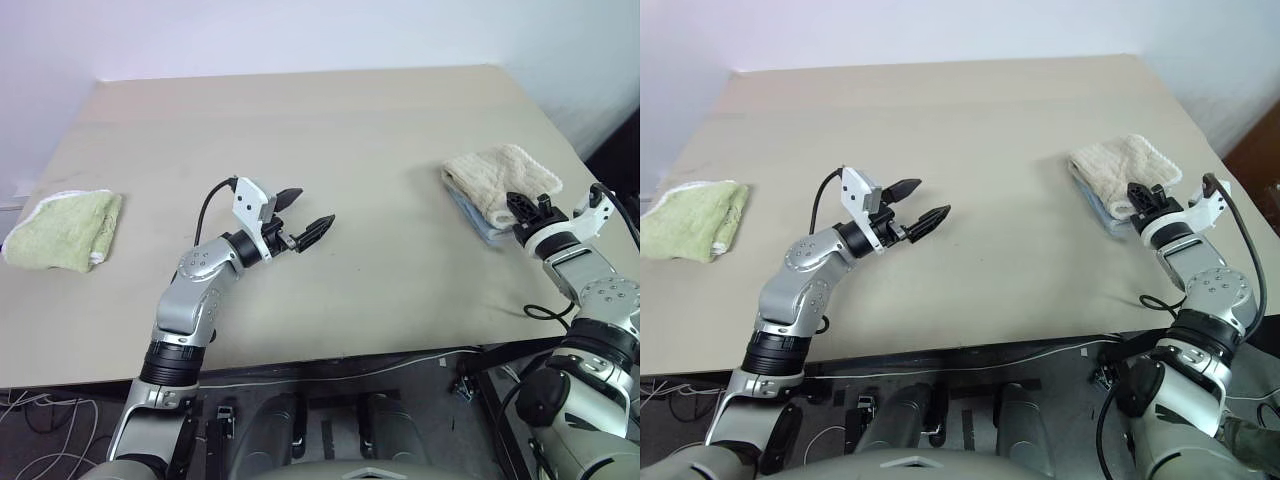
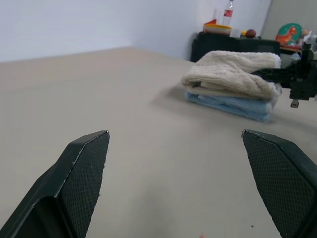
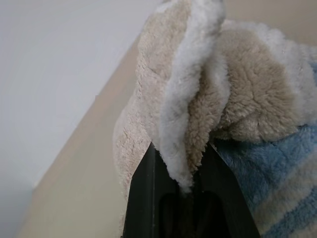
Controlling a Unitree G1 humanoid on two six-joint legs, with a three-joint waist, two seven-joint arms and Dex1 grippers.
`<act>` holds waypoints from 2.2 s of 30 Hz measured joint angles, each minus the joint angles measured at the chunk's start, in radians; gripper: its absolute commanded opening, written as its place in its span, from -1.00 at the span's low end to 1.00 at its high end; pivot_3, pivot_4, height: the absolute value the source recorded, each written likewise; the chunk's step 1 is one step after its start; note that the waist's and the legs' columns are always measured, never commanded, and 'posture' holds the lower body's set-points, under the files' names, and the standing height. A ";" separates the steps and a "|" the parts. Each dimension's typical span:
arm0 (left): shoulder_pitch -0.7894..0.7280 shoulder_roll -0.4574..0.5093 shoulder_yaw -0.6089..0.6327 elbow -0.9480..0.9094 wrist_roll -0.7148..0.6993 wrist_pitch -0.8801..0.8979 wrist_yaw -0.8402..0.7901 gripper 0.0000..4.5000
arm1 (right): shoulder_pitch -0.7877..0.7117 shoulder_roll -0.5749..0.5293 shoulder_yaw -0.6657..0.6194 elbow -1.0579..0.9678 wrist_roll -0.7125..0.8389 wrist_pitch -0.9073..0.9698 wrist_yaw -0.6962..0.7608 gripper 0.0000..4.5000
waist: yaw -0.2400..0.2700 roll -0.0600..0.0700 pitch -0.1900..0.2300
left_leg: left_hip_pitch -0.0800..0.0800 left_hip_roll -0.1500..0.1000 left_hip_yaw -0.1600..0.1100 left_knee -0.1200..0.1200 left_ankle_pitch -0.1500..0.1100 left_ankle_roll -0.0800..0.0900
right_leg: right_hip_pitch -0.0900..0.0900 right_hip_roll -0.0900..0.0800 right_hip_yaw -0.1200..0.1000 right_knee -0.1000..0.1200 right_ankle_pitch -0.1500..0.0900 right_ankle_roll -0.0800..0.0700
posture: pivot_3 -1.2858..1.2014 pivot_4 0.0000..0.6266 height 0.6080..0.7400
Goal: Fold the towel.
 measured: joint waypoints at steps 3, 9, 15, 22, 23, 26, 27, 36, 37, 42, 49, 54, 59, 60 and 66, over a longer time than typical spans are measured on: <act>0.000 -0.004 0.000 0.000 -0.002 0.000 0.004 1.00 | 0.009 0.043 -0.028 -0.006 0.039 -0.020 -0.048 -0.99 | -0.001 0.000 0.000 | 0.000 0.000 0.000 0.000 0.000 0.000 | 0.000 0.000 0.000 0.000 0.000 0.000 | 0.03 -0.52 1.00; -0.004 -0.016 -0.001 0.007 -0.001 0.000 0.004 1.00 | -0.009 0.078 -0.065 -0.084 0.140 -0.050 -0.127 -0.99 | -0.001 0.001 0.000 | 0.000 0.000 0.000 0.001 0.000 0.000 | 0.000 0.000 0.000 0.000 0.000 0.000 | 0.03 -0.52 1.00; -0.012 -0.024 -0.006 0.022 0.000 -0.014 -0.002 1.00 | -0.027 0.095 -0.066 -0.134 0.209 -0.079 -0.192 -0.99 | -0.001 0.001 0.000 | 0.000 0.000 0.000 0.000 0.000 0.000 | 0.000 0.000 0.000 0.000 0.000 0.000 | 0.03 -0.52 1.00; -0.012 -0.023 -0.009 0.031 0.001 -0.017 -0.012 1.00 | 0.063 0.169 -0.018 -0.170 0.205 -0.114 -0.245 -0.99 | -0.003 0.002 -0.001 | 0.000 0.000 0.000 0.001 0.000 0.000 | 0.000 0.000 0.000 0.001 0.000 0.000 | 0.03 -0.52 1.00; -0.012 -0.023 -0.009 0.032 0.001 -0.017 -0.012 1.00 | 0.072 0.173 -0.015 -0.169 0.201 -0.123 -0.252 -0.99 | -0.003 0.002 -0.001 | 0.000 0.000 0.000 0.001 0.000 0.000 | 0.000 0.000 0.000 0.001 0.000 0.000 | 0.03 -0.52 1.00; -0.011 -0.018 -0.009 0.032 0.001 -0.017 -0.013 1.00 | 0.079 0.174 -0.006 -0.169 0.198 -0.156 -0.262 -0.99 | -0.004 0.002 -0.001 | 0.000 0.000 0.000 0.001 0.000 0.000 | 0.000 0.000 0.000 0.001 0.000 0.000 | 0.03 -0.52 1.00; -0.010 -0.017 -0.009 0.032 0.002 -0.017 -0.013 1.00 | 0.079 0.176 -0.003 -0.166 0.192 -0.171 -0.269 -0.99 | -0.004 0.002 -0.001 | 0.000 0.000 0.000 0.001 0.000 0.000 | 0.000 0.000 0.000 0.002 0.000 0.000 | 0.03 -0.52 1.00; -0.009 -0.015 -0.009 0.032 0.011 -0.017 -0.013 1.00 | 0.073 0.167 0.004 -0.090 0.161 -0.265 -0.291 -0.13 | -0.004 0.002 -0.001 | 0.001 0.000 0.000 0.003 0.000 0.000 | 0.001 0.000 0.000 0.003 0.000 0.000 | 0.03 -0.52 1.00; -0.009 -0.015 -0.009 0.032 0.013 -0.017 -0.013 1.00 | 0.073 0.167 0.005 -0.090 0.161 -0.266 -0.290 0.02 | -0.004 0.002 -0.001 | 0.001 0.000 0.000 0.003 0.000 0.000 | 0.001 0.000 0.000 0.003 0.000 0.000 | 0.03 -0.52 1.00; -0.010 -0.016 -0.009 0.032 0.017 -0.022 -0.014 1.00 | 0.076 0.164 0.007 -0.105 0.174 -0.259 -0.290 0.79 | -0.003 0.002 -0.001 | 0.001 0.000 0.000 0.004 0.000 0.000 | 0.001 0.000 0.000 0.004 0.000 0.000 | 0.03 -0.52 1.00; -0.014 -0.022 -0.008 0.041 0.018 -0.038 -0.017 1.00 | 0.168 0.097 -0.019 -0.205 0.287 -0.162 -0.295 0.98 | 0.005 0.002 -0.001 | 0.001 0.000 0.000 0.004 0.000 0.001 | 0.001 0.000 0.000 0.003 0.000 0.000 | 0.03 -0.52 1.00; -0.024 -0.024 -0.008 0.063 0.018 -0.055 -0.024 1.00 | 0.302 0.044 -0.070 -0.268 0.411 -0.068 -0.296 0.98 | 0.003 0.003 -0.001 | 0.001 0.000 0.000 0.004 0.000 0.001 | 0.002 0.000 0.000 0.002 0.000 0.000 | 0.03 -0.52 1.00; -0.033 -0.020 -0.006 0.072 0.015 -0.090 -0.065 1.00 | 0.443 -0.056 -0.032 -0.388 0.459 0.030 -0.215 0.98 | -0.002 0.007 -0.003 | 0.001 0.000 0.000 0.005 0.000 0.001 | 0.002 0.000 0.001 0.002 -0.002 -0.003 | 0.03 -0.52 1.00; -0.032 -0.018 -0.004 0.071 0.009 -0.100 -0.078 1.00 | 0.468 -0.095 0.000 -0.432 0.443 0.044 -0.168 0.98 | -0.004 0.008 -0.003 | 0.000 0.000 0.000 0.005 0.000 0.001 | 0.002 0.000 0.000 0.002 -0.002 -0.003 | 0.03 -0.52 1.00; 0.039 0.062 0.001 -0.021 -0.071 -0.070 -0.205 1.00 | 0.421 -0.368 0.355 -0.712 0.215 0.029 0.215 0.98 | -0.022 0.009 -0.003 | 0.002 0.003 -0.002 0.012 -0.001 0.003 | 0.007 0.002 -0.002 0.001 -0.003 -0.004 | 0.03 -0.52 1.00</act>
